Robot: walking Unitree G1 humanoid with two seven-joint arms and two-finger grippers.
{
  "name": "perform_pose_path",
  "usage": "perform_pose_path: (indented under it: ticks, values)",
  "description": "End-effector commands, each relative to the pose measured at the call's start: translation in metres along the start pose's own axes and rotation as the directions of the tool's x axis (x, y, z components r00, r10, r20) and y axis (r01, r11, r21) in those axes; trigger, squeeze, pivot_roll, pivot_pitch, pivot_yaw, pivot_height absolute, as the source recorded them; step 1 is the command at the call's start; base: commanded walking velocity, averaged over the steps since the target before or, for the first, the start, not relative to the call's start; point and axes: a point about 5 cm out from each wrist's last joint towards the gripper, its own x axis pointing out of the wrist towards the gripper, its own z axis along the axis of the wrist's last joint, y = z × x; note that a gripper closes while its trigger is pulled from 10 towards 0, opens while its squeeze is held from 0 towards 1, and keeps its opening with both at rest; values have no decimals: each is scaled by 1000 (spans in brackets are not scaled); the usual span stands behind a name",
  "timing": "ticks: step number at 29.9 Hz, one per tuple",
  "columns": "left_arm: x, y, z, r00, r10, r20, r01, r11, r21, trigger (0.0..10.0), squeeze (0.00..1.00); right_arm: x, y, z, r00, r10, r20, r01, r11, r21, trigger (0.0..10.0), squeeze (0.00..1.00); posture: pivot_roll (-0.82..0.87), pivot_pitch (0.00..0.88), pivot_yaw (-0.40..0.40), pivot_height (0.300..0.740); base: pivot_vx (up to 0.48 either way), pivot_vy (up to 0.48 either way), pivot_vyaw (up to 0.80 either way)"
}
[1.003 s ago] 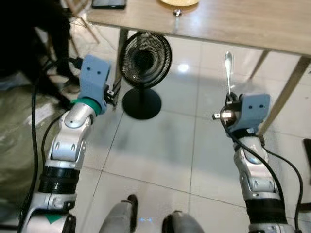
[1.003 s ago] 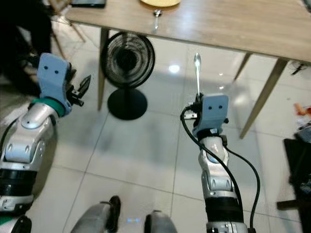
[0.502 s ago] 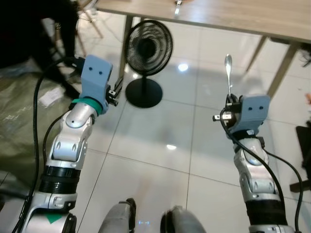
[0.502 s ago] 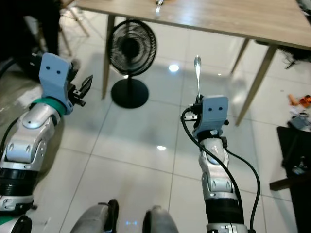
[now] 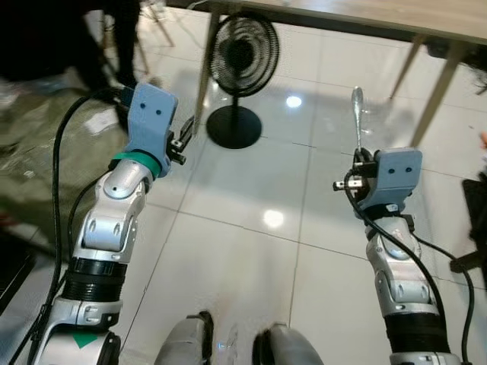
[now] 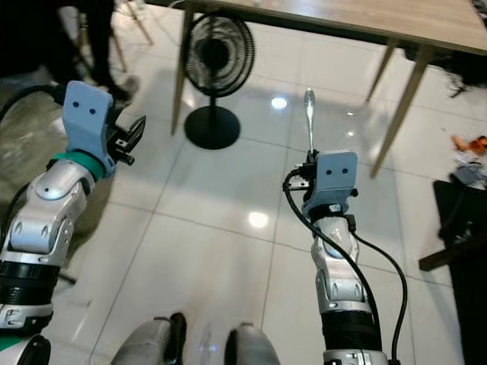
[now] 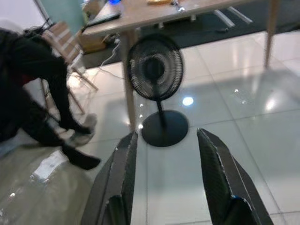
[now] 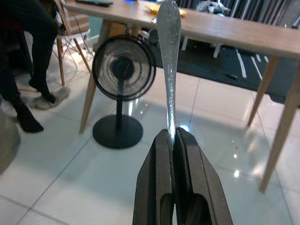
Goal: Setting the table
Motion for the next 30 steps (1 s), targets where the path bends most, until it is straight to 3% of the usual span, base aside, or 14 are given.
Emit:
perform_pose_path:
  ticks: [1, 12, 26, 30]
  values:
    - [0, -3, -3, 1000, -14, -10, 14, 1000, -7, 10000, 0, -1, -3, 0, 1000, -13, 1, 13, 1000, -1, 10000, 0, 20, 65, 59, 740, -352, 0, 0]
    - [1, -4, -3, 1000, -15, -8, 15, 1000, -8, 10000, 0, -1, -3, -1, 1000, -13, 0, 13, 1000, 0, 10000, 0, 17, 67, 58, 740, -337, 0, 0]
    - [2, -7, -1, 1000, -25, -7, 25, 999, -25, 10000, 0, -2, -4, 1, 1000, -14, 9, 14, 1000, 1, 10000, 0, 13, 69, 55, 740, 0, 0, 0]
    - [2, -8, -1, 1000, -29, -6, 29, 999, -30, 10000, 0, -2, -5, 0, 1000, -15, -3, 15, 1000, 7, 10000, 0, 12, 69, 54, 740, 0, 0, -688]
